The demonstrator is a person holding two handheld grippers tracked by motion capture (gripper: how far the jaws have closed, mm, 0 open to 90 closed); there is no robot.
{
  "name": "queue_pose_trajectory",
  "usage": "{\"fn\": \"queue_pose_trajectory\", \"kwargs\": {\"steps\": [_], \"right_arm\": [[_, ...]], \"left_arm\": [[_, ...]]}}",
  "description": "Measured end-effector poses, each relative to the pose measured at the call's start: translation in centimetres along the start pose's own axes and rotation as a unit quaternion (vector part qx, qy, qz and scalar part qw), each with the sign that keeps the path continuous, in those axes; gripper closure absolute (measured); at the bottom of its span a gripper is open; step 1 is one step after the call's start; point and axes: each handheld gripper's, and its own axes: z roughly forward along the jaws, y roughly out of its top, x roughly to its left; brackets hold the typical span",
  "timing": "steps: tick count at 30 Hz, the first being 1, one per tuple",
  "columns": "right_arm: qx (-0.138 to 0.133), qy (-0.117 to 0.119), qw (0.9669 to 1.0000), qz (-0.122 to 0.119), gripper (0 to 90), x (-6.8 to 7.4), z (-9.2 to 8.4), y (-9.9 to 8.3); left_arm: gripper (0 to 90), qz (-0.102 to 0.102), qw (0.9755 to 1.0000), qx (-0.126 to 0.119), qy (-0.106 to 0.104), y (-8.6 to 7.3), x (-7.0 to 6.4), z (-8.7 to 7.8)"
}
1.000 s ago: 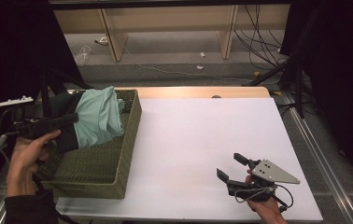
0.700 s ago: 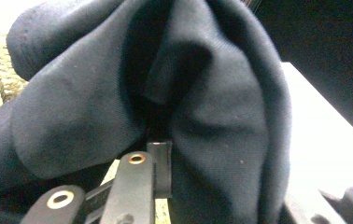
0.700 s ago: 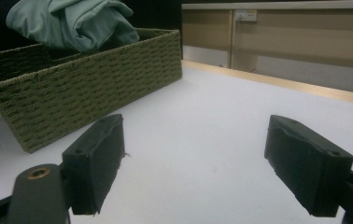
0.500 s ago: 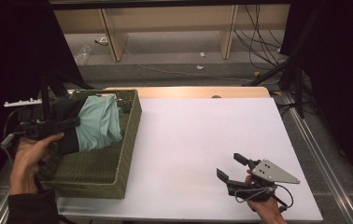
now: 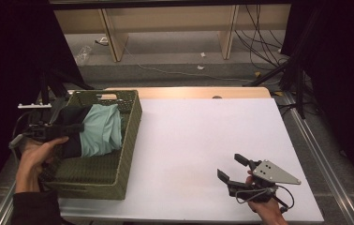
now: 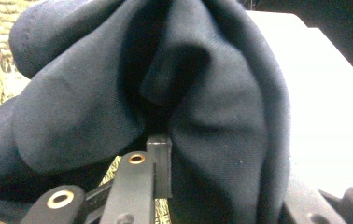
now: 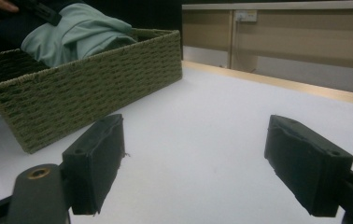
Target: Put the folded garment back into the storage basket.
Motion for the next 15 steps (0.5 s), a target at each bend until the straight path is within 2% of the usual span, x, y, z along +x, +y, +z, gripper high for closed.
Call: {"fn": "queue_pose_trajectory", "kwargs": {"steps": [9, 15], "right_arm": [[-0.001, 0.0, 1.0, -0.001, 21.0, 0.0, 0.0, 0.0], [0.0, 0.001, 1.0, -0.001, 21.1, 0.0, 0.0, 0.0]], "left_arm": [[68.7, 0.0, 0.9996, 0.027, 0.008, -0.3, 0.4, 1.3], [68.6, 0.003, 0.9991, 0.043, 0.005, -0.5, 0.5, 2.1]]}}
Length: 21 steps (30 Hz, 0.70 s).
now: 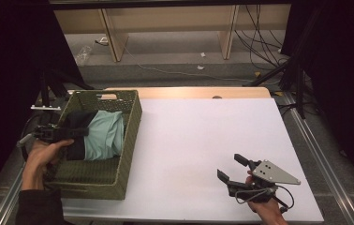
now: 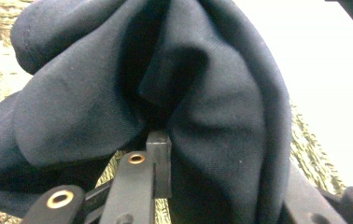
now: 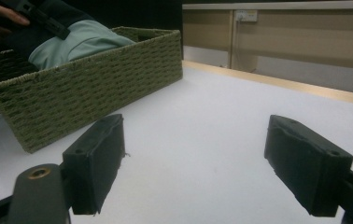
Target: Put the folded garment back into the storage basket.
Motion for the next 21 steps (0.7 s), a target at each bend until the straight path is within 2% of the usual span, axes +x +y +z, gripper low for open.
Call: {"fn": "queue_pose_trajectory", "kwargs": {"steps": [8, 15, 17, 21], "right_arm": [[0.0, 0.0, 1.0, 0.0, 21.1, 0.0, 0.0, 0.0], [0.001, 0.0, 1.0, 0.0, 21.1, 0.0, 0.0, 0.0], [0.002, 0.0, 1.0, 0.001, 21.1, 0.0, 0.0, 0.0], [0.002, 0.0, 1.0, 0.001, 21.1, 0.1, 0.0, 0.0]], "left_arm": [[68.4, 0.027, 0.9991, 0.034, 0.004, 0.0, -0.5, 1.5], [68.3, 0.031, 0.9982, 0.051, -0.008, -0.1, -0.4, 2.7], [68.1, 0.027, 0.9982, 0.051, -0.019, -0.2, -0.3, 2.9], [67.7, 0.02, 0.998, 0.055, -0.021, -0.4, 0.0, 3.4]]}}
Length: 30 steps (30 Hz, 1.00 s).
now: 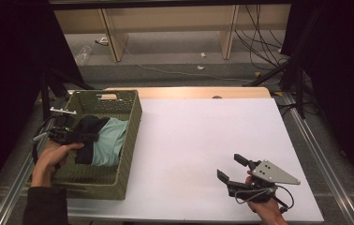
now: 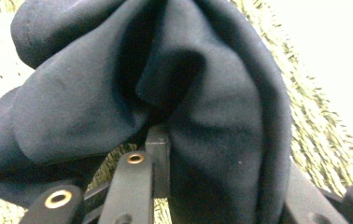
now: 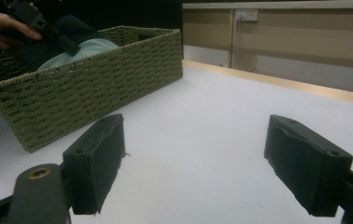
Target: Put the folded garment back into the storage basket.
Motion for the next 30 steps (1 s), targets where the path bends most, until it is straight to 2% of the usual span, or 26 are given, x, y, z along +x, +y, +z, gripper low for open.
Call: {"fn": "queue_pose_trajectory", "kwargs": {"steps": [2, 10, 15, 20, 30], "right_arm": [[-0.001, 0.0, 1.0, 0.0, 21.1, -0.01, 0.02, -0.01], [0.001, 0.0, 1.0, -0.001, 21.2, -0.01, 0.03, -0.01], [0.001, 0.001, 1.0, 0.0, 21.3, -0.02, 0.05, -0.02], [0.0, 0.001, 1.0, 0.0, 21.3, -0.02, 0.05, -0.02], [-0.001, 0.001, 1.0, 0.0, 21.4, -0.02, 0.03, -0.01]], "left_arm": [[67.0, -0.005, 1.0, -0.001, 0.002, -0.09, 0.16, 0.21], [64.2, 0.0, 0.9995, 0.006, 0.03, -0.15, 0.22, 0.49], [63.5, -0.004, 0.9993, 0.006, 0.036, -0.17, 0.29, 0.5], [61.3, 0.004, 0.9981, 0.015, 0.06, -0.1, 0.05, 0.59], [55.9, 0.003, 0.9973, 0.015, 0.072, -0.1, 0.03, 0.58]]}}
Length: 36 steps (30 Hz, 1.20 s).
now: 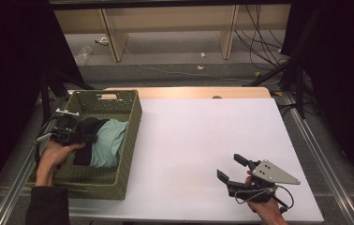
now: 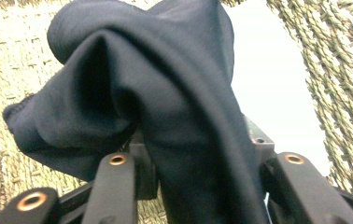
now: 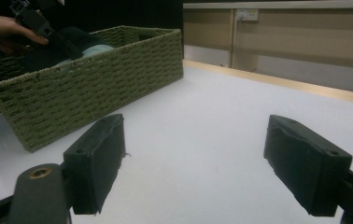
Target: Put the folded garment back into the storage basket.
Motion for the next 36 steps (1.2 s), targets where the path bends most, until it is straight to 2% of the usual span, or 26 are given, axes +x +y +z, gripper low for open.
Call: {"fn": "queue_pose_trajectory", "kwargs": {"steps": [13, 17, 21, 24, 27, 36], "right_arm": [[0.0, 0.0, 1.0, 0.0, 21.5, -0.02, 0.0, -0.02], [0.001, 0.001, 1.0, 0.0, 21.5, -0.08, -0.03, -0.04], [0.002, 0.0, 1.0, 0.001, 21.5, -0.26, 0.06, -0.08], [0.001, 0.0, 1.0, 0.002, 21.5, -0.29, 0.03, -0.08], [0.0, 0.0, 1.0, 0.004, 21.5, -0.27, -0.06, -0.05], [-0.001, 0.004, 1.0, 0.0, 21.5, -0.05, 0.14, 0.08]], "left_arm": [[40.6, -0.005, 0.9998, 0.012, 0.015, 0.0, 0.14, 0.45], [32.3, -0.007, 0.9996, 0.017, 0.019, 0.02, 0.17, 0.62], [27.7, -0.009, 0.9994, 0.018, 0.027, 0.1, 0.23, 0.74], [23.5, -0.013, 0.9983, 0.026, 0.05, 0.18, 0.17, 0.78], [19.1, -0.02, 0.9981, 0.027, 0.052, 0.22, 0.18, 0.81], [12.0, -0.035, 0.9961, 0.023, 0.078, 0.08, -0.02, 0.48]]}}
